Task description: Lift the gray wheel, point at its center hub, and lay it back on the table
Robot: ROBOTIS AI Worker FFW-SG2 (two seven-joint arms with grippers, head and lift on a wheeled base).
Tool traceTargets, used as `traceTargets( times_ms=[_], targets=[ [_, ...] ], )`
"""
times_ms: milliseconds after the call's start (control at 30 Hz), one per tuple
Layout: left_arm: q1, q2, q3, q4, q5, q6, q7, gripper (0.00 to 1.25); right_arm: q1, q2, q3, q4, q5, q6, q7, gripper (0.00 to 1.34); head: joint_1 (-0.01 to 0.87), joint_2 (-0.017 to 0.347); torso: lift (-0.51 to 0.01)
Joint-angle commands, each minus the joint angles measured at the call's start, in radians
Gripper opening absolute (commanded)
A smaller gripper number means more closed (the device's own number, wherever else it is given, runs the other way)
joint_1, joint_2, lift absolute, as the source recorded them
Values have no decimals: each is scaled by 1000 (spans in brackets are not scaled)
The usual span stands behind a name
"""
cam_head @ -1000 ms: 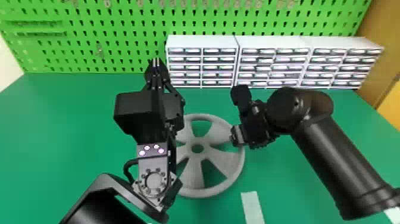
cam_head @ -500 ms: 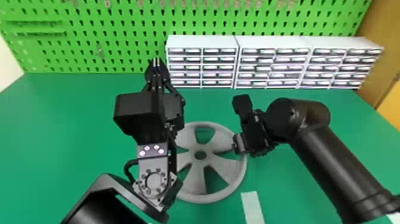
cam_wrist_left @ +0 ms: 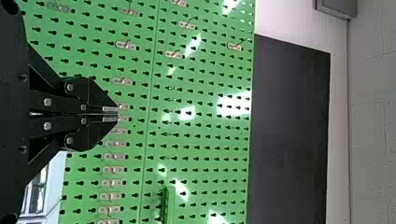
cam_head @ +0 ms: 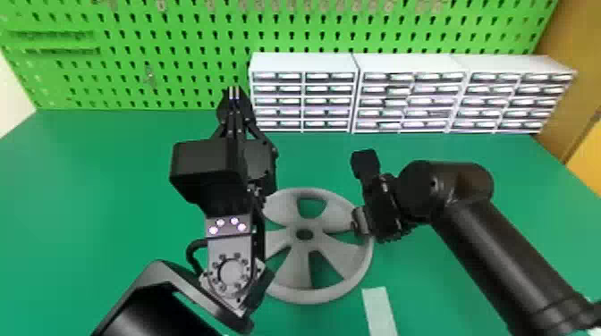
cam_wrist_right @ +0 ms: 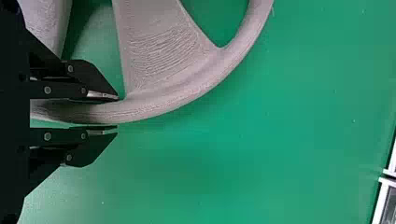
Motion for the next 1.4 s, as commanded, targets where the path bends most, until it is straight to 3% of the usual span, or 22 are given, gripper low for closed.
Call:
traceTargets(
  times_ms=[0,233,367,467,933,1167,1367],
  targets=[
    [0,0,1,1,2,-4,0,124,2,0,2,0,5,-4,0,382,692,48,-96],
    [0,0,1,1,0,-5,0,124,3,0,-4,0,3,-8,2,387,692,48,-96],
    [0,0,1,3,0,-7,0,124,13,-2,-16,-11,-1,-27,2,618,692,48,-96],
    [0,0,1,3,0,-9,0,126,22,-2,-26,-20,-1,-37,2,716,692,48,-96],
    [2,-1,6,7,-3,-10,0,127,51,-5,-70,-77,0,-88,5,755,692,48,-96],
    [3,-6,21,23,8,-10,0,130,112,-3,-147,-172,146,-202,176,753,692,48,-96],
    [3,-17,43,46,9,-21,0,135,151,-2,-207,-244,200,-278,264,753,692,48,-96]
  ],
)
